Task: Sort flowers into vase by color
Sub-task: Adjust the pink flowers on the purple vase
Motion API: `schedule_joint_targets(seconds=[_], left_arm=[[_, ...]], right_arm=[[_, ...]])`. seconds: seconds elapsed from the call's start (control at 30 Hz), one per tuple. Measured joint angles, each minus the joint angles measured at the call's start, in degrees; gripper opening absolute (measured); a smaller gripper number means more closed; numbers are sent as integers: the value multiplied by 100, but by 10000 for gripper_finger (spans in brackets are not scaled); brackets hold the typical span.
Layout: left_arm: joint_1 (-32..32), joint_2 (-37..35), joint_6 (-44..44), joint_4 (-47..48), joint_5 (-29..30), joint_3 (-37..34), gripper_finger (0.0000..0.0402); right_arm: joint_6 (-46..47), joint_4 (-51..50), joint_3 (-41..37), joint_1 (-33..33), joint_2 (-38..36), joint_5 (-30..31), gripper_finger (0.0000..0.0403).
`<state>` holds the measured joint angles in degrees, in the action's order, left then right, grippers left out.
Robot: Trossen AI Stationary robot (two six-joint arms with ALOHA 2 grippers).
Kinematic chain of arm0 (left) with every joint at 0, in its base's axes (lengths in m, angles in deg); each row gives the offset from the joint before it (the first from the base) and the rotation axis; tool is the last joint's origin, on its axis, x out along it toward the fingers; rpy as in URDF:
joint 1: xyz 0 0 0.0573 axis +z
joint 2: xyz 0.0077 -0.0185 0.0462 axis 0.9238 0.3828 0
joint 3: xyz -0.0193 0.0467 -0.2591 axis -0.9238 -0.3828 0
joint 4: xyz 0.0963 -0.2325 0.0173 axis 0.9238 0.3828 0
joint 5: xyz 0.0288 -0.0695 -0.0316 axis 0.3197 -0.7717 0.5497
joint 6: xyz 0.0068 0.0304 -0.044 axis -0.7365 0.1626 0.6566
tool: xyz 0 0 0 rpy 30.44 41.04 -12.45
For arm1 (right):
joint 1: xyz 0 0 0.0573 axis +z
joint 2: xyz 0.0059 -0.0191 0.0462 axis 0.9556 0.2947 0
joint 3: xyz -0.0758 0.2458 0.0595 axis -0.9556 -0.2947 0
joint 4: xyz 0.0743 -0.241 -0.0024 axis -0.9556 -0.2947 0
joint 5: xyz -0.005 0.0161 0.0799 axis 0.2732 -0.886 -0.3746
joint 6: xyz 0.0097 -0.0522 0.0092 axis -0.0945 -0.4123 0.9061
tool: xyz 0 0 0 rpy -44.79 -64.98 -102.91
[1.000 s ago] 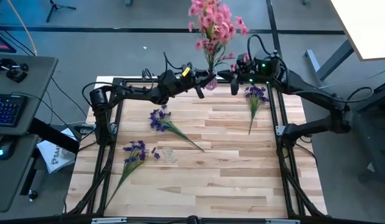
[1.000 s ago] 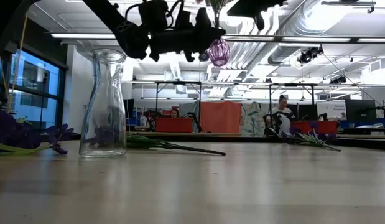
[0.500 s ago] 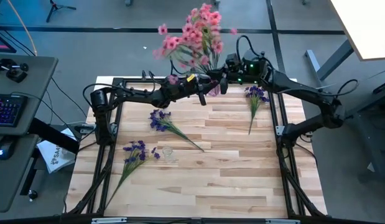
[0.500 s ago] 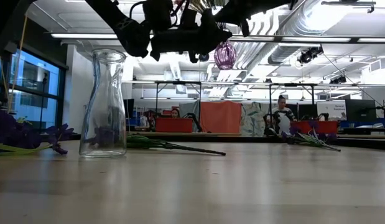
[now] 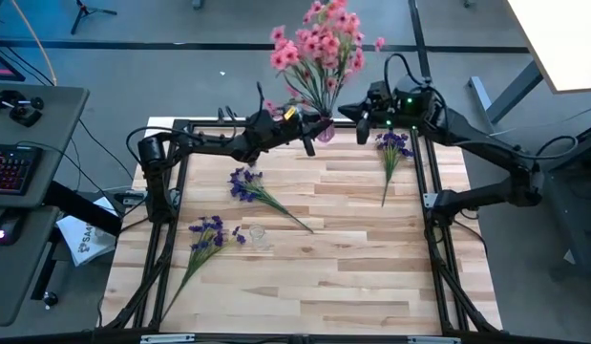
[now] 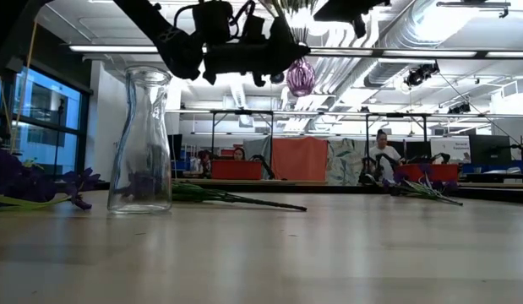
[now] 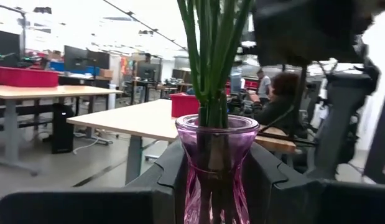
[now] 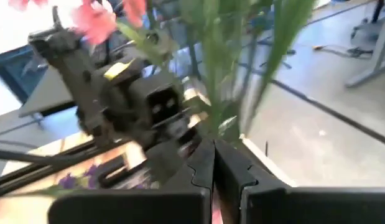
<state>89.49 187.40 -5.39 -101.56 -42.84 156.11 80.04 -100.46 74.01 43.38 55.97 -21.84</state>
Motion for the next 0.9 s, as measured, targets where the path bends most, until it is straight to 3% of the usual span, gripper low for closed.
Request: schedule_joint_targets(seconds=[0.3,0.63,0.9], left_arm=[[-199,-2,-498,149,101,48,82],[65,-121,-454,546,132,120,82],[190,402,-206,462,197,38,82]], right_arm=[[59,384,-3,-128,230,-139,0],[-253,-410,-4,-165,-450,263,0],[-182,-1549,-4,-168,-911,529,0]])
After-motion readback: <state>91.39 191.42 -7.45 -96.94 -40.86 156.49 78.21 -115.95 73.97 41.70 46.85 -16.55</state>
